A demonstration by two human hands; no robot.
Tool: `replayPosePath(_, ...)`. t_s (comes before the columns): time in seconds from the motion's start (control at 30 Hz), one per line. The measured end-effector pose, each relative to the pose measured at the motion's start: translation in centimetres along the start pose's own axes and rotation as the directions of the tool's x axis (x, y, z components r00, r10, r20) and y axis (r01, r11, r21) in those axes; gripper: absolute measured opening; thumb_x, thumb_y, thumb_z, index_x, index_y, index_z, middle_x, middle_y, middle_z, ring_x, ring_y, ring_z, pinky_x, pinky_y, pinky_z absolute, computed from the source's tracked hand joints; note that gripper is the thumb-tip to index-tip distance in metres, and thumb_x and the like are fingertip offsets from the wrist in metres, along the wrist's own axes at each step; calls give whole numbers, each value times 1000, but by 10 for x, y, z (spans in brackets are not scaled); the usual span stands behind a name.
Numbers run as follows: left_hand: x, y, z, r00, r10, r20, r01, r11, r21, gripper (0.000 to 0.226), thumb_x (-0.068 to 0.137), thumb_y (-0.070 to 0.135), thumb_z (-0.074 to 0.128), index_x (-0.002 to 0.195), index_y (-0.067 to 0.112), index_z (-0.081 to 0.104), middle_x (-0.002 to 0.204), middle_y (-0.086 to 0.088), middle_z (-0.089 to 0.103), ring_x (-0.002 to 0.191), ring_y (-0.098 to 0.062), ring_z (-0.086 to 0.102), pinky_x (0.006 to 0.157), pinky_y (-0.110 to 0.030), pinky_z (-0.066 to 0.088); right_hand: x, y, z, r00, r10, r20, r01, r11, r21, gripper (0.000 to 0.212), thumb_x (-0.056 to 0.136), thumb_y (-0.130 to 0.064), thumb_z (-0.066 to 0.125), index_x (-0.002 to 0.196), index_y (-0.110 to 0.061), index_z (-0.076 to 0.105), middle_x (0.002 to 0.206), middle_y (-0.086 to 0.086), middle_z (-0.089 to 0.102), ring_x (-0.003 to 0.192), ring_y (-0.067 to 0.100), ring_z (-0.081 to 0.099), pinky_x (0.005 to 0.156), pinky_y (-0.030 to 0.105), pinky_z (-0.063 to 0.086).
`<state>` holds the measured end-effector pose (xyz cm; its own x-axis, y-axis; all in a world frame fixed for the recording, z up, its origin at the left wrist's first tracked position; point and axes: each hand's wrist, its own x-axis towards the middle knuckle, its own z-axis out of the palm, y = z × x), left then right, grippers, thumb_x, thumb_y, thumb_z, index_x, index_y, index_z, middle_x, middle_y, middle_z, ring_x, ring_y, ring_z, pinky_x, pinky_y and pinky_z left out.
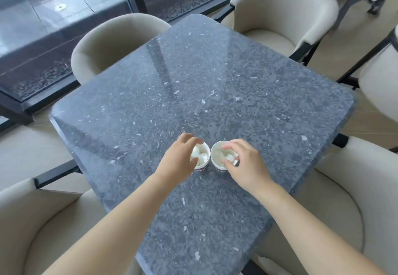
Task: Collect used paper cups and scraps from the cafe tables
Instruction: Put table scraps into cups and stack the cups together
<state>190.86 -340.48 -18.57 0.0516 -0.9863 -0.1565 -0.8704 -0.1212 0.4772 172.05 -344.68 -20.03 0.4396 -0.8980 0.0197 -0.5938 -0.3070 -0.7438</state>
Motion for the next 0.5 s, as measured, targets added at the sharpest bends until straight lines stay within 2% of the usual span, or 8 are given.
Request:
replayPosePath(0.17, -7, 5, 11, 999, -25, 24, 24, 999, 40, 29, 85, 25, 59, 114, 21, 56, 114, 3, 57, 98, -20, 57, 78, -29, 44, -13, 17, -2, 997, -35, 74, 46, 989, -140, 23, 79, -15, 67, 102, -16, 63, 107, -5, 61, 102, 17, 51, 79, 19, 36)
replayPosePath(0.23, -8, 6, 17, 998, -41, 51, 38, 997, 72, 27, 85, 31, 60, 110, 22, 57, 112, 6, 60, 99, -19, 58, 74, -28, 44, -15, 21, -2, 993, -67, 94, 85, 976, -198, 25, 79, -19, 68, 103, -17, 63, 108, -6, 62, 106, 17, 49, 79, 20, 36)
replayPosePath(0.3, -8, 8, 20, 995, -68, 70, 53, 978, 200, 26, 86, 35, 58, 109, 26, 56, 112, 7, 61, 100, -21, 58, 70, -29, 44, -13, 23, -2, 988, -113, 109, 135, 965, -227, 25, 78, -17, 69, 102, -14, 65, 108, -4, 63, 107, 20, 50, 80, 27, 42)
replayPosePath(0.4, -5, 13, 24, 995, -62, 72, 26, 906, 422, 22, 87, 25, 52, 109, 24, 56, 111, 3, 63, 99, -27, 59, 69, -29, 36, -11, 26, 4, 977, -141, 159, 174, 961, -215, 22, 76, -10, 69, 98, -10, 66, 108, 1, 62, 108, 23, 50, 78, 33, 46)
replayPosePath(0.5, -3, 19, 29, 996, -63, 61, 27, 882, 470, 22, 88, 20, 49, 108, 21, 56, 109, 1, 65, 99, -27, 60, 74, -29, 36, -10, 29, 9, 971, -156, 184, 196, 954, -227, 11, 78, -6, 66, 89, -8, 65, 100, 3, 62, 101, 25, 52, 69, 31, 43)
